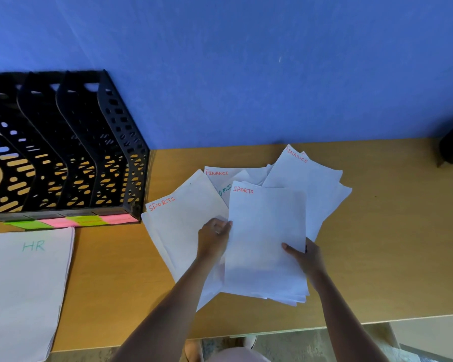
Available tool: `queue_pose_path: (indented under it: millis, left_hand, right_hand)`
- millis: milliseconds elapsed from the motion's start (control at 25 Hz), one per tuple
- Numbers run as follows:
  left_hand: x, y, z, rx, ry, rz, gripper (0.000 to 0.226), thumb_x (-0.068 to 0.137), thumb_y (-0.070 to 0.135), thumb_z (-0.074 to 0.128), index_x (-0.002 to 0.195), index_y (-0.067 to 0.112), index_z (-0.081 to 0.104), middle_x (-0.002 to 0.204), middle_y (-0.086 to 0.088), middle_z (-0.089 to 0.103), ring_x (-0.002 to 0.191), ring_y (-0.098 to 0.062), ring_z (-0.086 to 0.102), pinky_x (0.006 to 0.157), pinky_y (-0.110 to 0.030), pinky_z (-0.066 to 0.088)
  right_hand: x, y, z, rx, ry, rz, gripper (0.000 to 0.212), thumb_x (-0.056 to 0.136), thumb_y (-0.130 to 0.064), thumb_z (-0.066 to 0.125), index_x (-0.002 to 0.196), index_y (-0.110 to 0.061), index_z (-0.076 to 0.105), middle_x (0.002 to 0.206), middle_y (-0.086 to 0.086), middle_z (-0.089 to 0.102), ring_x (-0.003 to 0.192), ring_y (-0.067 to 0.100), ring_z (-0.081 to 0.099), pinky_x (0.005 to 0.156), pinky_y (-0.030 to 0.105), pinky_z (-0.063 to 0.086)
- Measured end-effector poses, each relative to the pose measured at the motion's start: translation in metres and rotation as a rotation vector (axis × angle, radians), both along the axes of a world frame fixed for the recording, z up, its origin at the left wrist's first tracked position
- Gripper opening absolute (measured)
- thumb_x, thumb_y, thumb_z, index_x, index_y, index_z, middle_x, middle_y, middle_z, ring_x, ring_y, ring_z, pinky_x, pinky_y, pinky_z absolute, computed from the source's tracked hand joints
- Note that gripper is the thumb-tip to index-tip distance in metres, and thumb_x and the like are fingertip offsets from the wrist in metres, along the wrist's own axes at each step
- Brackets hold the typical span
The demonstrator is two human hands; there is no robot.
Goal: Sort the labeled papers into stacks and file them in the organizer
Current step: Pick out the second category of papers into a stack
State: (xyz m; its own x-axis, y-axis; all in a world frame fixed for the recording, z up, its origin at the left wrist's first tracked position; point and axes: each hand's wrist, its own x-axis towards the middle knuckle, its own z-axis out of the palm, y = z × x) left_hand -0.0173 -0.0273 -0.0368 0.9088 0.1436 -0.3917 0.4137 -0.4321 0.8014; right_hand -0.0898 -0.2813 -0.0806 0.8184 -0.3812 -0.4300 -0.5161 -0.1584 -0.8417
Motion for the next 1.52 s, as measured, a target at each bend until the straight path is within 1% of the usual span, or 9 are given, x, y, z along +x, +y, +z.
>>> queue_pose_path:
  millis: [160, 320, 440, 640, 800, 1000, 1240, 1360, 1520]
  left_hand:
    - [-0.001, 0.039, -0.002, 0.238, -0.060, 0.430, 0.031, 0.084, 0.015, 0.071, 0.111, 0.007, 0.060, 0.119, -0.017, 0.056, 0.112, -0.037, 0.055, 0.090, -0.045, 0.050]
    - [0.000, 0.074, -0.006, 0.321, 0.117, 0.575, 0.058, 0.078, 0.017, 0.077, 0.127, 0.002, 0.049, 0.131, -0.022, 0.048, 0.122, -0.042, 0.047, 0.100, -0.051, 0.045]
    - [-0.002, 0.083, -0.010, 0.223, 0.175, 0.631, 0.049, 0.082, 0.016, 0.073, 0.123, 0.005, 0.051, 0.123, -0.023, 0.059, 0.116, -0.042, 0.054, 0.095, -0.052, 0.050]
    - [-0.007, 0.083, -0.005, 0.414, -0.047, 0.536, 0.022, 0.096, 0.024, 0.062, 0.103, 0.006, 0.072, 0.105, -0.017, 0.066, 0.101, -0.039, 0.060, 0.081, -0.052, 0.053]
    - [0.000, 0.085, 0.018, 0.358, -0.284, 0.571, 0.027, 0.102, 0.024, 0.054, 0.120, 0.016, 0.072, 0.110, -0.008, 0.066, 0.094, -0.031, 0.065, 0.066, -0.038, 0.051]
    - [0.026, 0.072, 0.077, 0.331, -0.516, 0.483, 0.035, 0.106, 0.031, 0.039, 0.104, 0.011, 0.068, 0.084, -0.008, 0.069, 0.078, -0.034, 0.064, 0.057, -0.037, 0.047]
    - [0.056, 0.067, 0.146, 0.143, -0.767, 0.540, 0.033, 0.105, 0.023, 0.043, 0.089, 0.003, 0.065, 0.062, 0.009, 0.048, 0.054, -0.006, 0.039, 0.045, -0.012, 0.024]
    - [0.059, 0.057, 0.147, 0.070, -0.725, 0.465, 0.037, 0.104, 0.018, 0.045, 0.072, 0.003, 0.053, 0.055, 0.006, 0.040, 0.049, -0.006, 0.036, 0.045, -0.018, 0.021]
    - [0.035, 0.029, 0.104, 0.128, -0.444, 0.342, 0.031, 0.104, 0.028, 0.045, 0.091, 0.008, 0.065, 0.080, -0.003, 0.067, 0.077, -0.026, 0.060, 0.057, -0.029, 0.036]
  right_hand:
    - [0.001, -0.002, -0.004, -0.017, 0.013, 0.001, 0.019, 0.086, -0.023, 0.076, 0.102, -0.017, 0.070, 0.094, -0.003, 0.074, 0.088, 0.016, 0.069, 0.067, 0.027, 0.052]
    - [0.001, -0.003, -0.007, -0.007, 0.003, -0.004, 0.019, 0.087, -0.023, 0.076, 0.104, -0.016, 0.071, 0.096, -0.001, 0.074, 0.090, 0.019, 0.069, 0.075, 0.034, 0.054]
    - [0.001, -0.004, -0.009, -0.011, 0.012, 0.007, 0.018, 0.087, -0.024, 0.076, 0.103, -0.017, 0.071, 0.097, -0.001, 0.074, 0.092, 0.022, 0.069, 0.081, 0.041, 0.057]
    - [0.002, -0.006, -0.011, -0.041, 0.025, 0.017, 0.021, 0.087, -0.025, 0.075, 0.106, -0.017, 0.071, 0.100, 0.002, 0.074, 0.094, 0.025, 0.068, 0.086, 0.048, 0.057]
    - [0.002, -0.004, -0.011, -0.008, 0.016, -0.014, 0.021, 0.086, -0.024, 0.076, 0.106, -0.018, 0.071, 0.101, 0.002, 0.074, 0.095, 0.025, 0.068, 0.089, 0.049, 0.056]
    - [0.002, -0.003, -0.010, 0.035, 0.012, -0.031, 0.024, 0.086, -0.023, 0.076, 0.109, -0.016, 0.072, 0.102, 0.001, 0.074, 0.095, 0.023, 0.068, 0.088, 0.046, 0.056]
    - [0.001, -0.002, -0.008, 0.025, 0.014, -0.034, 0.021, 0.085, -0.027, 0.077, 0.105, -0.021, 0.072, 0.097, -0.006, 0.074, 0.091, 0.016, 0.069, 0.079, 0.038, 0.056]
    - [0.001, -0.002, -0.007, 0.009, 0.008, -0.030, 0.018, 0.085, -0.027, 0.077, 0.102, -0.023, 0.072, 0.093, -0.011, 0.074, 0.088, 0.012, 0.068, 0.069, 0.029, 0.053]
    - [0.001, -0.002, -0.006, -0.012, 0.023, -0.025, 0.016, 0.086, -0.027, 0.076, 0.100, -0.020, 0.072, 0.086, -0.010, 0.073, 0.076, 0.007, 0.067, 0.051, 0.012, 0.046]
